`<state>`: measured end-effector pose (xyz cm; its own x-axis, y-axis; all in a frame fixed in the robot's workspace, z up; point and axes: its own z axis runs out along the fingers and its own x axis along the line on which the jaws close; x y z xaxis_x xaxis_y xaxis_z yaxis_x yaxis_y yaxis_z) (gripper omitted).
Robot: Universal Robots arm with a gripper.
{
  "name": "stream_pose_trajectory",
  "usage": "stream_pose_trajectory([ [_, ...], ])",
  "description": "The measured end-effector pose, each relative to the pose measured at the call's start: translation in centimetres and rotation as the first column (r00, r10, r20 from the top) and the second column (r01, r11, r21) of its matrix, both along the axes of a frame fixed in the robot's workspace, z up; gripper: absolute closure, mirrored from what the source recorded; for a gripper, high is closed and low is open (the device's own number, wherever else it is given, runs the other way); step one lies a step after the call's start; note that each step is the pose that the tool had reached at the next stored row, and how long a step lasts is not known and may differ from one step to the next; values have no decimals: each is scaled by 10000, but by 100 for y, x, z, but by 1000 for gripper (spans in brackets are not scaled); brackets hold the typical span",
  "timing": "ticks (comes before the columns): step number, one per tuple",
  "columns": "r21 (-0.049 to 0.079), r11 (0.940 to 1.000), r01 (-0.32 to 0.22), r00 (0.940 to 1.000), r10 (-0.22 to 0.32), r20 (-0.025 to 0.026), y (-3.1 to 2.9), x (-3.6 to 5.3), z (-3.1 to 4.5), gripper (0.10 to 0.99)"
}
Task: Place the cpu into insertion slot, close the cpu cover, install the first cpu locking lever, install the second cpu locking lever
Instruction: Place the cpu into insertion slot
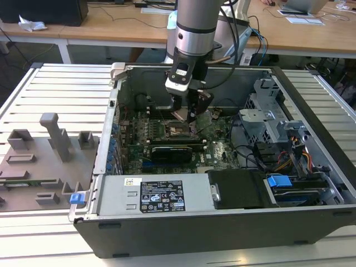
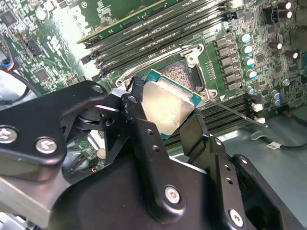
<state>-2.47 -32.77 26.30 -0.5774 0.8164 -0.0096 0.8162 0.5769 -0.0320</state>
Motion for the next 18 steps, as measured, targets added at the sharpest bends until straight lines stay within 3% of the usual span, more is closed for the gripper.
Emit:
stream_pose_trajectory([
  [7,-31,9960,889,9960,-889,1,0,0,-9,541],
  [18,-57,9686,2485,9686,-2485,6,0,0,-24,541],
])
